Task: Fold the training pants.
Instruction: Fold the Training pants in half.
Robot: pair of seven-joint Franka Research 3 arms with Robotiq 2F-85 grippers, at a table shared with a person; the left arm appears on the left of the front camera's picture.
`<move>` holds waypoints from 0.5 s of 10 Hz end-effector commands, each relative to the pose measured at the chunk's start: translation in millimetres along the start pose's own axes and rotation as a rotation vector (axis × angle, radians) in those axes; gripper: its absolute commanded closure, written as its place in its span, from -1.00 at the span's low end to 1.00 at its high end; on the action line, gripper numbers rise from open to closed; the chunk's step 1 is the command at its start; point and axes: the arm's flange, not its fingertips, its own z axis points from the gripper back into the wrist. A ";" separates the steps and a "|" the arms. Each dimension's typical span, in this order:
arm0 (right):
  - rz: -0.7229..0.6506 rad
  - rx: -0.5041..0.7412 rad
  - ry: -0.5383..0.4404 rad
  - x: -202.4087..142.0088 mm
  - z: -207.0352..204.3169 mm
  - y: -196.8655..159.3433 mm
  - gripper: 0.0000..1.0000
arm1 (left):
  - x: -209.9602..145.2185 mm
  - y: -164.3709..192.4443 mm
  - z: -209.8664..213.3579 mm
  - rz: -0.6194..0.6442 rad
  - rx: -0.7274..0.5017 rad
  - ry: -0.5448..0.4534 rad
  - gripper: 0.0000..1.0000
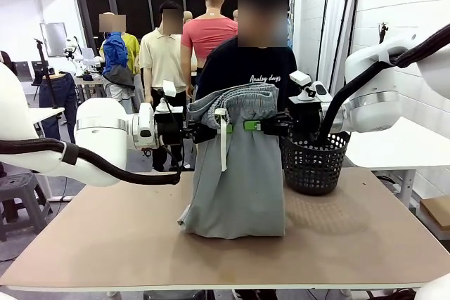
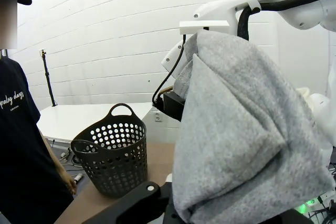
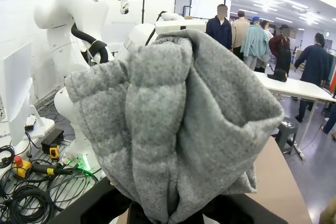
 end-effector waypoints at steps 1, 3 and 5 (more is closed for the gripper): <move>-0.004 0.003 -0.010 0.0 -0.1 1.1 1.00 | 3.3 0.2 -1.2 -0.003 0.007 0.000 1.00; -0.004 0.003 -0.010 0.0 -0.1 1.1 1.00 | 3.3 0.2 -1.2 -0.003 0.007 0.000 1.00; -0.004 0.003 -0.010 0.0 -0.1 1.1 1.00 | 3.3 0.2 -1.2 -0.003 0.007 0.000 1.00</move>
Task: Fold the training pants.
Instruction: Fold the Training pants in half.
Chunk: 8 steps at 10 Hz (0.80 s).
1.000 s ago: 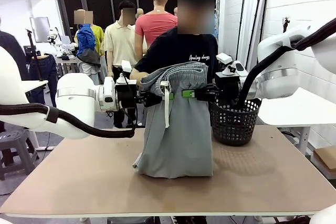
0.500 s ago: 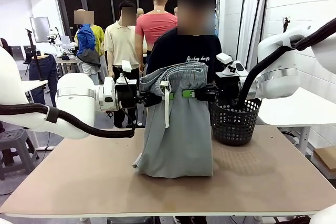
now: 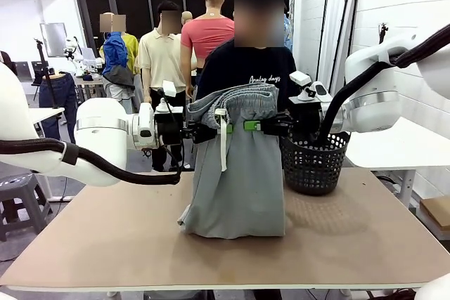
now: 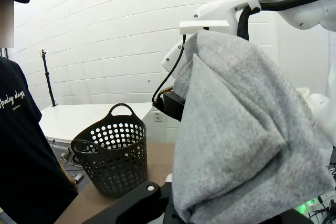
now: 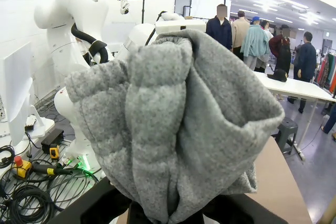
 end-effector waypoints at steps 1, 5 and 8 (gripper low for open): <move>-0.004 0.003 -0.010 0.0 -0.1 1.1 1.00 | 3.3 0.2 -1.2 -0.003 0.007 0.000 1.00; -0.004 0.003 -0.010 0.0 -0.1 1.1 1.00 | 3.3 0.2 -1.2 -0.003 0.007 0.000 1.00; -0.004 0.003 -0.010 0.0 -0.1 1.1 1.00 | 3.3 0.2 -1.2 -0.003 0.007 0.000 1.00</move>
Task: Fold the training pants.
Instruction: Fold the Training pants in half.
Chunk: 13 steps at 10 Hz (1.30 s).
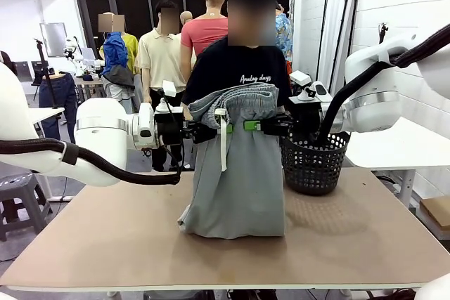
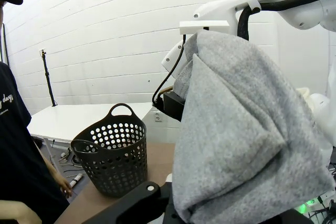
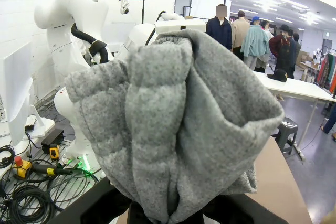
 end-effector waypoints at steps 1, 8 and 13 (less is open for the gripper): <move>-0.004 0.003 -0.010 0.0 -0.1 1.1 1.00 | 3.3 0.2 -1.2 -0.003 0.007 0.000 1.00; -0.010 0.009 -0.014 -2.7 -0.1 -3.8 1.00 | -5.1 1.1 2.3 0.010 0.010 -0.012 1.00; -0.002 0.000 0.084 29.4 -8.4 -32.2 1.00 | 14.0 37.1 15.1 -0.058 0.139 -0.010 1.00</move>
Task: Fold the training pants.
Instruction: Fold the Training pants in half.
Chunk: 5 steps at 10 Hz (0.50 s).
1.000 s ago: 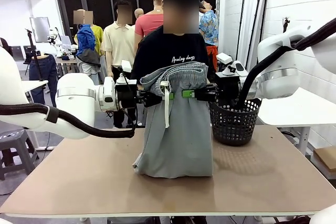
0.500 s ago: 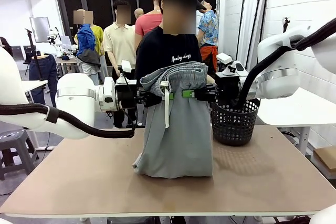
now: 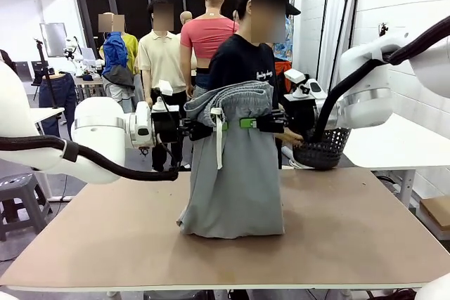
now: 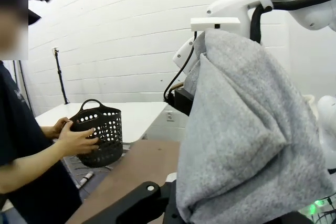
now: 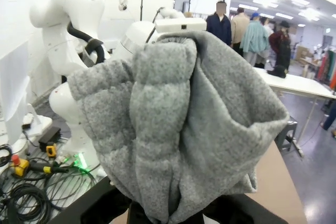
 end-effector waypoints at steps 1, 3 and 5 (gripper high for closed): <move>0.000 0.010 0.061 25.6 -1.1 -21.7 1.00 | 19.2 28.7 3.7 -0.072 0.092 -0.004 1.00; 0.031 0.010 0.069 48.9 0.9 -37.6 1.00 | 42.6 50.1 0.3 -0.128 0.124 -0.008 1.00; 0.045 -0.015 0.077 57.9 -0.6 -46.6 1.00 | 55.7 57.4 0.5 -0.113 0.142 -0.008 1.00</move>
